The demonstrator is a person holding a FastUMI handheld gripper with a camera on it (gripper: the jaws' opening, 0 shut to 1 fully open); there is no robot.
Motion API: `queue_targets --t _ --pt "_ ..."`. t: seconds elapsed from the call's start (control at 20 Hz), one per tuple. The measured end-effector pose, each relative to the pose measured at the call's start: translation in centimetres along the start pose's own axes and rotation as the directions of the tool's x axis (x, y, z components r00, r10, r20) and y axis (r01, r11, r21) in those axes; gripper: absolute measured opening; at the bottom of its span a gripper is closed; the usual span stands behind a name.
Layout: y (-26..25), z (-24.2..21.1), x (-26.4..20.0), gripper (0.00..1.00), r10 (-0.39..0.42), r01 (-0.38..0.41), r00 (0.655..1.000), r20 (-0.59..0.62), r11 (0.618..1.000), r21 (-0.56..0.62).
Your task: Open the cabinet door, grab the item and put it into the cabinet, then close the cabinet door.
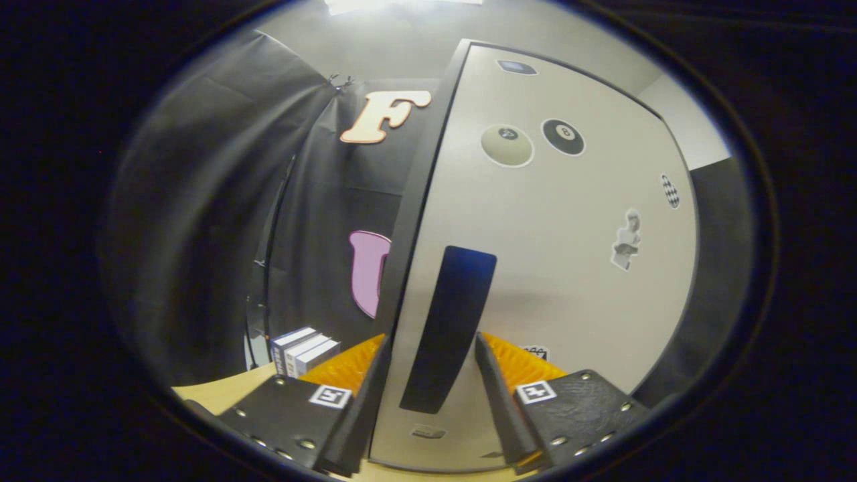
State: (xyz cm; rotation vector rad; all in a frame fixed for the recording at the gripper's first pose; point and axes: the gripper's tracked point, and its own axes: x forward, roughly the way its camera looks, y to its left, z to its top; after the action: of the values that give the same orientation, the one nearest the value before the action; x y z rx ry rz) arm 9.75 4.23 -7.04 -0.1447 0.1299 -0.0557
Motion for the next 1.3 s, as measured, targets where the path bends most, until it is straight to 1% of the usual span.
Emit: queue_targets --t 0.1,0.15,0.25,0.3,0.35,0.45,0.5,0.6,0.65,1.05,1.3 --pt "0.1 0.1 -0.1 0.54 0.0 0.0 1.0 -0.01 1.0 0.031" --pt "0.4 0.2 -0.4 0.54 0.012 -0.011 1.0 -0.015 0.999 0.036" --pt "0.7 0.0 -0.1 0.34 0.012 -0.011 0.999 -0.03 0.998 0.061" --pt "0.6 -0.3 0.0 0.34 0.013 -0.009 0.999 -0.046 0.997 0.073" --pt "0.6 -0.2 -0.1 0.27 0.016 -0.011 0.999 -0.047 0.995 0.097" --pt "0.6 -0.2 0.1 0.27 0.02 -0.014 0.998 -0.053 0.994 0.105" --pt "0.6 -0.2 0.1 0.18 0.024 -0.018 0.998 -0.056 0.994 0.104" --pt "0.5 -0.1 0.3 0.18 0.025 -0.018 0.998 -0.058 0.993 0.113" --pt "0.6 -0.4 0.0 0.1 0.029 -0.021 0.998 -0.064 0.993 0.118" --pt "0.5 -0.4 -0.7 0.1 0.063 -0.055 0.996 -0.065 0.992 0.111" --pt "0.6 -0.1 -2.2 0.1 0.092 -0.084 0.993 -0.069 0.99 0.11"
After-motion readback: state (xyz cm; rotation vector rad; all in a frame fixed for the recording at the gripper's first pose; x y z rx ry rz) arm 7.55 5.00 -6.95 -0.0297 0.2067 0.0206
